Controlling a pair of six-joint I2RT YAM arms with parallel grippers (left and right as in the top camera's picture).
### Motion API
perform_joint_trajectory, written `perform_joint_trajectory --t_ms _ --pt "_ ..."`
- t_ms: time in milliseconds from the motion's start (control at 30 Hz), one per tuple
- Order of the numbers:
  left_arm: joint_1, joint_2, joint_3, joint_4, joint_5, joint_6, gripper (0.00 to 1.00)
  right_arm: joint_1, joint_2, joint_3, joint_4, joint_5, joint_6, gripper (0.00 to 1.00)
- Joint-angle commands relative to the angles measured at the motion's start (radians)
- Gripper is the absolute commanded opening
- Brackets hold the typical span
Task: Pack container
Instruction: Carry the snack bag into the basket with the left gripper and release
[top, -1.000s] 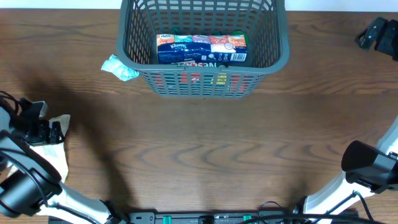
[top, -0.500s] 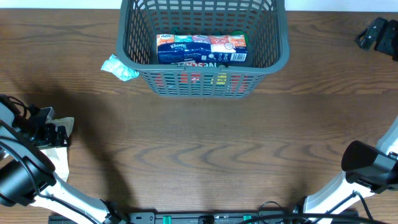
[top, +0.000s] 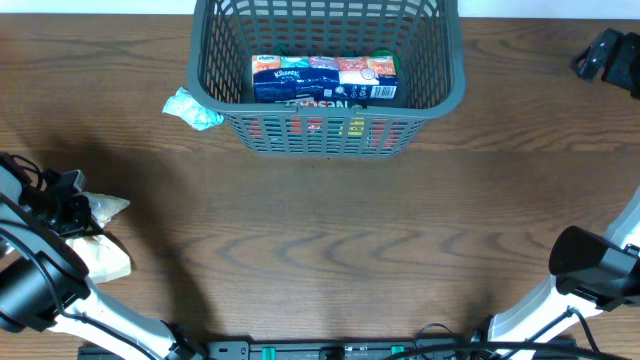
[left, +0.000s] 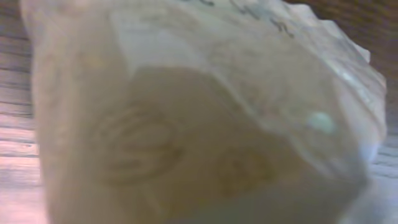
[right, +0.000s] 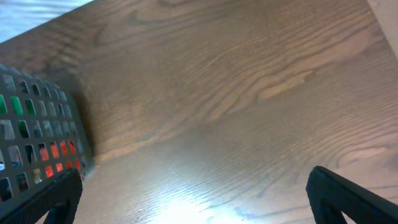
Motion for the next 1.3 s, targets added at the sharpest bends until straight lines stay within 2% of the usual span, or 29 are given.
perform_joint_trajectory --t_ms 0,133,300,467,567,700,833,1033,1167,1267 --pt "-0.003 0.006 0.027 -0.023 0.088 -0.036 0.06 -0.002 0.004 0.001 -0.008 -0.008 -0.001 0.99" --pt "-0.038 -0.021 0.122 -0.082 0.098 -0.174 0.06 -0.002 0.004 0.001 -0.014 -0.008 -0.001 0.99" --pt "-0.132 -0.054 0.365 -0.279 0.099 -0.356 0.06 -0.002 0.004 0.001 -0.015 -0.016 -0.001 0.99" --pt "-0.289 -0.056 0.724 -0.472 0.109 -0.387 0.05 -0.002 0.004 0.001 -0.014 -0.023 -0.001 0.99" --pt "-0.410 -0.056 0.966 -0.484 0.109 -0.390 0.05 -0.002 0.004 0.001 -0.016 -0.023 -0.001 0.99" --pt "-0.535 -0.056 1.163 -0.458 0.091 -0.389 0.06 -0.002 0.004 0.001 -0.019 -0.023 -0.002 0.99" --pt "-0.682 -0.056 1.268 -0.426 0.042 -0.241 0.06 -0.002 0.004 0.001 -0.021 -0.023 -0.002 0.99" --pt "-0.905 -0.048 1.281 -0.348 -0.121 0.105 0.06 -0.002 0.004 0.001 -0.022 -0.023 -0.005 0.99" --pt "-1.002 -0.019 1.281 -0.293 -0.080 0.352 0.06 -0.002 0.004 0.001 -0.027 -0.023 -0.005 0.99" --pt "-1.040 0.014 1.279 -0.237 -0.046 0.415 0.06 -0.002 0.004 0.001 -0.039 -0.023 -0.005 0.99"
